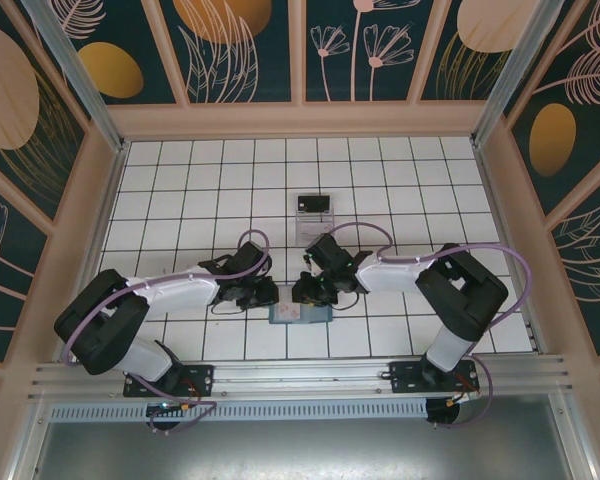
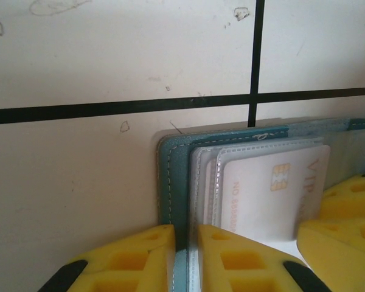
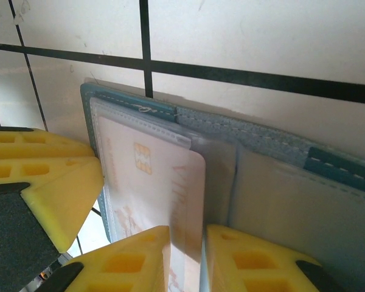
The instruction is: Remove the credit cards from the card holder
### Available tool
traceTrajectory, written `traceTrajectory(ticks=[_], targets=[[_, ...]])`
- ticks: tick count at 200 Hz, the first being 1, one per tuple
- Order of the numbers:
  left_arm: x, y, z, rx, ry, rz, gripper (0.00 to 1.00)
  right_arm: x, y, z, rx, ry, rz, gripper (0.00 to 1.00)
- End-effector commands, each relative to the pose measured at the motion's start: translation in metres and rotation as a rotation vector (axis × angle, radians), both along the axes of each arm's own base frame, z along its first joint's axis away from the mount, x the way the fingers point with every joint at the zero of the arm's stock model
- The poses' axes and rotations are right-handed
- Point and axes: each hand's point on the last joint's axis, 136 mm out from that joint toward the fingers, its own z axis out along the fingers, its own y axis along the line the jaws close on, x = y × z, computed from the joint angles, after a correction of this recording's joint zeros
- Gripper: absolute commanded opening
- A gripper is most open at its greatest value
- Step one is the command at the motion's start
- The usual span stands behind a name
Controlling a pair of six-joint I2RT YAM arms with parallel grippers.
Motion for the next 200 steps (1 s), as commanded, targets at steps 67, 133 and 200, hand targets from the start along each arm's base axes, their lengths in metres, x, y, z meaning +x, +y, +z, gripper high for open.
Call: traceTrajectory(ticks=[67, 133, 200], targets=[[-0.014, 0.022, -0.028, 0.147, 0.054, -0.017, 0.17, -0.006, -0.006, -0.004, 0.039, 0.016, -0.027, 0.13], [-0.015, 0.029, -0.031, 0.187, 0.061, -0.014, 0.17, -0.007, -0.013, -0.003, 0.039, 0.009, -0.040, 0.13], [-0.016, 0.031, -0.031, 0.198, 0.065, -0.009, 0.17, -0.005, -0.022, -0.001, 0.041, -0.002, -0.055, 0.09]])
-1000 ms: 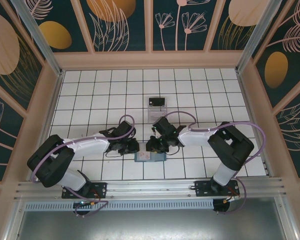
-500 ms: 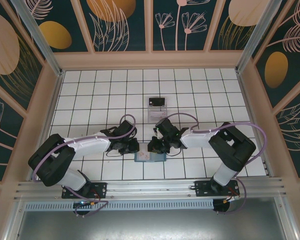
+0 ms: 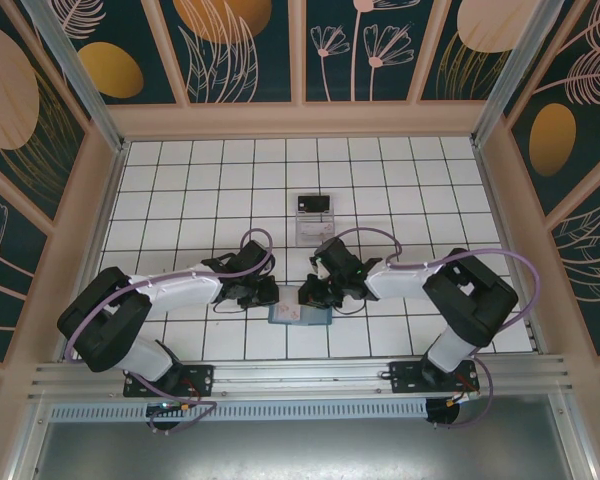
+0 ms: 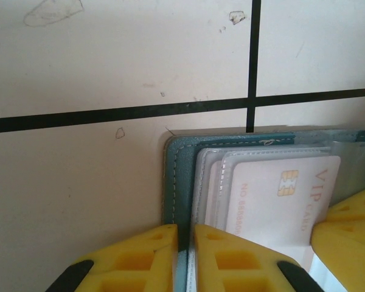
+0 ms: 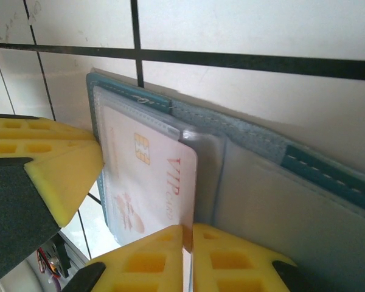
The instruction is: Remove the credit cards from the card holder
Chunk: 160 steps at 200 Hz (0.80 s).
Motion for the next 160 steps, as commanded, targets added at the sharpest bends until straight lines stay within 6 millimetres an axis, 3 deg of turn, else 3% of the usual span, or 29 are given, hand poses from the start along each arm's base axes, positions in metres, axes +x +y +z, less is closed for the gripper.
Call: traceTrajectory(ticks=[1, 76, 118, 160], targets=[[-0.018, 0.032, -0.031, 0.164, 0.071, 0.006, 0.16, -0.002, -0.012, -0.003, -0.022, 0.012, -0.023, 0.08], [-0.015, 0.031, -0.025, 0.154, 0.059, 0.023, 0.17, -0.002, -0.019, -0.001, -0.023, 0.001, -0.025, 0.05], [-0.009, 0.018, -0.008, 0.090, 0.035, 0.026, 0.18, -0.004, -0.010, -0.003, 0.016, 0.027, 0.003, 0.19], [-0.003, 0.007, 0.008, 0.038, 0.018, 0.023, 0.21, -0.006, -0.010, -0.010, 0.007, 0.043, 0.010, 0.22]])
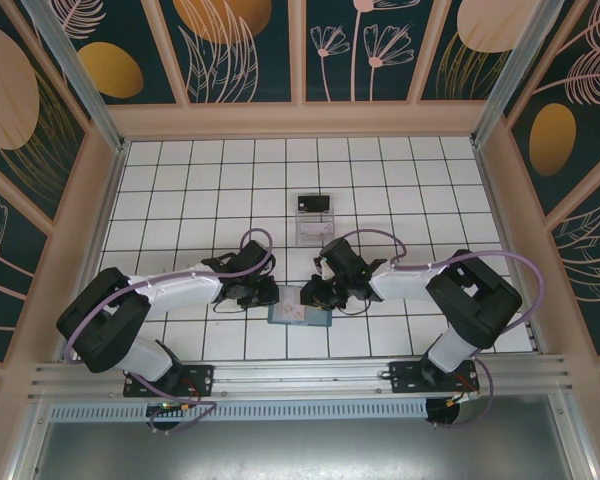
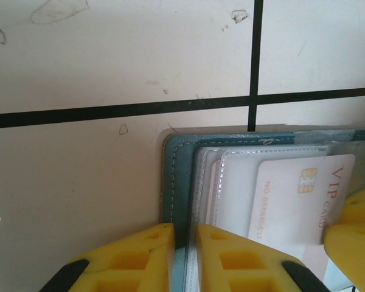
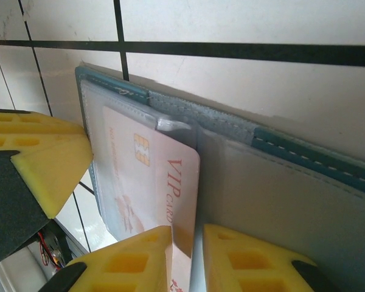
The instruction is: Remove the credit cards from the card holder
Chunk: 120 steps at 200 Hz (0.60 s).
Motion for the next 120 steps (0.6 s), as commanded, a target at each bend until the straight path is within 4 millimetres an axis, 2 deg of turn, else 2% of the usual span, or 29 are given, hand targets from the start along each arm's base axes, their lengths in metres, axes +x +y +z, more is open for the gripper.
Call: traceTrajectory(ticks=[1, 73, 99, 120], targets=[[-0.003, 0.005, 0.006, 0.028, 0.014, 0.015, 0.21, -0.004, -0.004, -0.010, -0.015, 0.026, 0.008, 0.22], [-0.001, -0.009, 0.011, -0.011, 0.013, -0.012, 0.29, -0.003, -0.001, -0.010, -0.011, 0.031, 0.013, 0.23], [-0.005, -0.010, 0.001, 0.008, 0.032, -0.029, 0.29, -0.002, 0.001, -0.009, -0.002, 0.031, 0.012, 0.23], [-0.009, -0.003, -0.010, 0.063, 0.043, -0.038, 0.25, -0.001, 0.003, -0.008, 0.006, 0.031, 0.008, 0.23]])
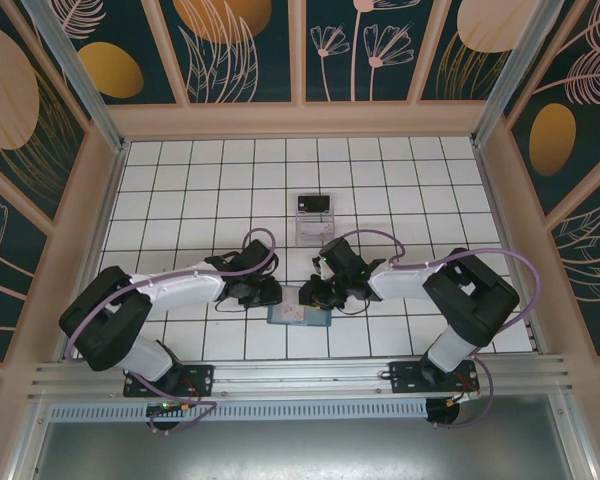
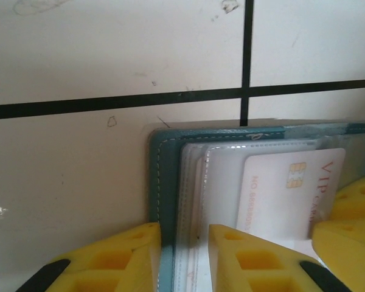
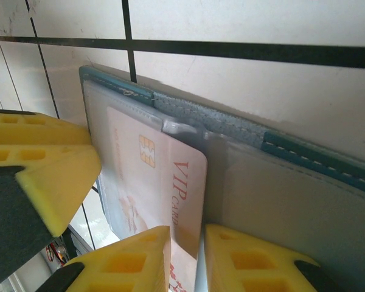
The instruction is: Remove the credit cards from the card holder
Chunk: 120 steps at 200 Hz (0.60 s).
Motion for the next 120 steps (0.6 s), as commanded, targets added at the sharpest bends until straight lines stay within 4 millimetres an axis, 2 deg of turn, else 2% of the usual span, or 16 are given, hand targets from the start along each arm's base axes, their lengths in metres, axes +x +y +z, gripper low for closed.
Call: traceTrajectory(ticks=[1, 24, 71, 120], targets=[[-0.006, 0.002, -0.011, 0.045, 0.029, -0.020, 0.24, 0.000, 0.000, -0.007, -0.012, 0.022, -0.003, 0.23], [-0.010, 0.006, -0.021, 0.076, 0.048, -0.027, 0.22, 0.001, 0.002, -0.007, 0.000, 0.025, -0.005, 0.23], [-0.012, 0.006, -0.024, 0.077, 0.053, -0.027, 0.20, 0.001, 0.005, -0.008, 0.016, 0.032, -0.004, 0.22], [-0.012, 0.007, -0.023, 0.085, 0.048, -0.026, 0.20, 0.001, -0.001, -0.012, -0.015, 0.028, -0.015, 0.13]])
